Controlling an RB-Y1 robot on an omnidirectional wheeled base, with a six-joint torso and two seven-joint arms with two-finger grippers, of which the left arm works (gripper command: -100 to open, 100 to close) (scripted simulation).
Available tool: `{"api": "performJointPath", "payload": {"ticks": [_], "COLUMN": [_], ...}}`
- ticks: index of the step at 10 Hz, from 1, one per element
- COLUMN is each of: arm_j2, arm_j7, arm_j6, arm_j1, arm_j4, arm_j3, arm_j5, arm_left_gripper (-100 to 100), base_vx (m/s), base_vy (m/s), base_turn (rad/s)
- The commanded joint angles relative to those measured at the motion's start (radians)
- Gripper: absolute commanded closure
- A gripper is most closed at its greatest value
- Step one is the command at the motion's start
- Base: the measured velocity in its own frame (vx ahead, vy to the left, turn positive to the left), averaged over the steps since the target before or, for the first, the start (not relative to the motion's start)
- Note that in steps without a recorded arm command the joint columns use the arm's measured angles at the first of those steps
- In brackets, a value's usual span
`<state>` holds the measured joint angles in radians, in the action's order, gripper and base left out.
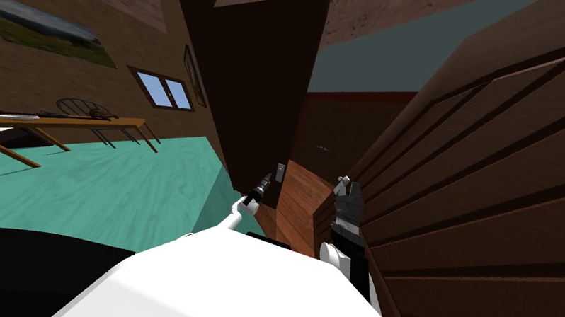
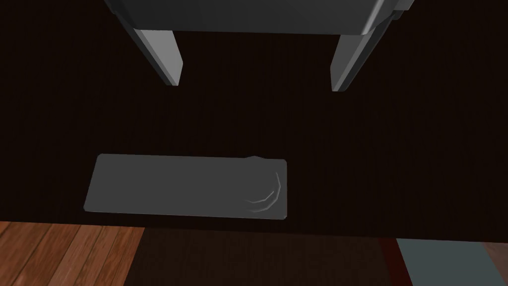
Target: Push the door open
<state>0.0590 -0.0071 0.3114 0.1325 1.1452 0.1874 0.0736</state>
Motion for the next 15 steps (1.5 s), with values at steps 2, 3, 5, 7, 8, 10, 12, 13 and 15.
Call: {"api": "performJointPath", "payload": {"ticks": [2,3,5,7,8,10,12,13,15], "arm_j2": [-0.005,-0.001,0.001,0.002,0.001,-0.004,-0.011,-0.009,-0.009], "arm_j7": [0.001,0.000,-0.001,-0.003,-0.004,-0.006,-0.007,-0.007,-0.007], "arm_j6": [-0.007,-0.005,0.000,0.007,0.012,0.019,0.025,0.023,0.023], "arm_j1": [-0.008,-0.008,-0.006,-0.002,-0.001,0.003,0.005,0.004,0.004], "arm_j4": [0.017,0.014,0.009,0.001,-0.003,-0.011,-0.017,-0.015,-0.015], "arm_j3": [0.004,0.001,-0.003,-0.009,-0.012,-0.018,-0.022,-0.021,-0.021], "arm_j5": [0.001,0.001,0.000,0.000,0.000,-0.001,-0.001,-0.001,-0.001], "arm_left_gripper": [-100,-100,-100,-100,-100,-100,-100,-100,100], "base_vx": [-0.168,0.079,0.172,0.231,0.200,0.190,0.188,0.081,-0.019], "base_vy": [-0.036,-0.031,-0.029,-0.037,-0.071,-0.087,-0.036,-0.010,0.003], "base_turn": [0.019,-0.031,-0.013,-0.025,-0.024,-0.026,-0.019,-0.003,-0.001]}}
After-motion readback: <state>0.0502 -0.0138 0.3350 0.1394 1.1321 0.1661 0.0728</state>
